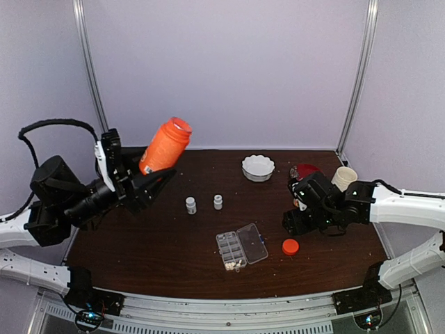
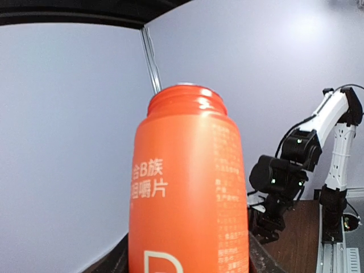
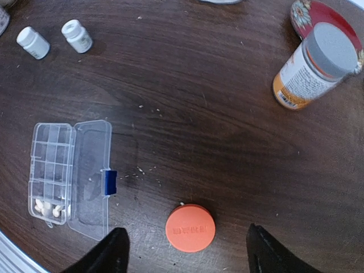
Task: Sort the pills into containers
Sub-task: Pick up the lid of the pill bottle from the center of the board.
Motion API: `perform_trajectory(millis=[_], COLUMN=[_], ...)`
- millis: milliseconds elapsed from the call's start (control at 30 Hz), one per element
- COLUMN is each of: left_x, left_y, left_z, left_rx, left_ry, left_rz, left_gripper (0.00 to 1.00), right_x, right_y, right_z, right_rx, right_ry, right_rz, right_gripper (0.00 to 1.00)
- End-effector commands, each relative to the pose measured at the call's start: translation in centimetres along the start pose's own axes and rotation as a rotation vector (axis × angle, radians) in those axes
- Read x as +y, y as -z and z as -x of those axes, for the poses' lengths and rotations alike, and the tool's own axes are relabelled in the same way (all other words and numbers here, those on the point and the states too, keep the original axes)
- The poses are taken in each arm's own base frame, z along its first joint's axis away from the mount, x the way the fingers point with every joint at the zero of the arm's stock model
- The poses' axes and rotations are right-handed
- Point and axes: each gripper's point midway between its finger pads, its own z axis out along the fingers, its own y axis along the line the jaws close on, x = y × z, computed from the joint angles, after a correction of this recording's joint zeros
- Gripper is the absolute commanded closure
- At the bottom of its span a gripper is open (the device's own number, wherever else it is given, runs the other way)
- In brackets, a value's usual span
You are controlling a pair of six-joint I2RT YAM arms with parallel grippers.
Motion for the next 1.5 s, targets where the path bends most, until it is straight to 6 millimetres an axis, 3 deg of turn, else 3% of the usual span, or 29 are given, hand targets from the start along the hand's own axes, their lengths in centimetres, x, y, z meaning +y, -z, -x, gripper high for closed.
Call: perform_trajectory(millis=[0, 100, 200, 567, 833, 1000, 1233, 1367, 1467], left_x=[2.2, 2.8, 2.8, 2.6, 2.4, 2.3, 2.2, 2.1, 2.0], left_y=[2.9, 3.3, 3.4, 3.7, 3.9, 4.1, 4.1, 3.9, 3.8], left_z=[7.6, 6.3, 5.4, 4.3, 3.7, 3.7, 3.2, 3.1, 3.1], left_rx=[-0.223, -0.185, -0.163, -0.127, -0.112, -0.103, -0.089, -0.086, -0.085], left_ry=[-0.064, -0.079, -0.068, -0.067, -0.068, -0.061, -0.056, -0.061, -0.064], left_rz=[0.057, 0.102, 0.104, 0.091, 0.085, 0.075, 0.072, 0.066, 0.062], left_gripper=[1.00, 1.00, 1.00, 1.00, 1.00, 1.00, 1.00, 1.00, 1.00], right_x=[-1.0, -0.4, 0.3, -0.3, -0.5, -0.4, -0.7, -1.4, -1.2], right_y=[-1.1, -1.9, -2.7, -5.6, -6.2, -6.8, -7.2, -7.1, -7.1], right_z=[-3.2, -4.1, -4.8, -7.9, -7.2, -7.2, -7.5, -7.4, -7.3], right_rx=[0.125, 0.162, 0.216, 0.381, 0.377, 0.390, 0.400, 0.394, 0.392], right_ry=[-0.068, -0.092, -0.085, -0.024, -0.011, -0.003, -0.004, 0.006, 0.007], right_rz=[-0.005, 0.036, 0.056, -0.033, -0.074, -0.085, -0.110, -0.150, -0.138], right_gripper=[0.20, 0.12, 0.10, 0.18, 0.24, 0.34, 0.35, 0.27, 0.33])
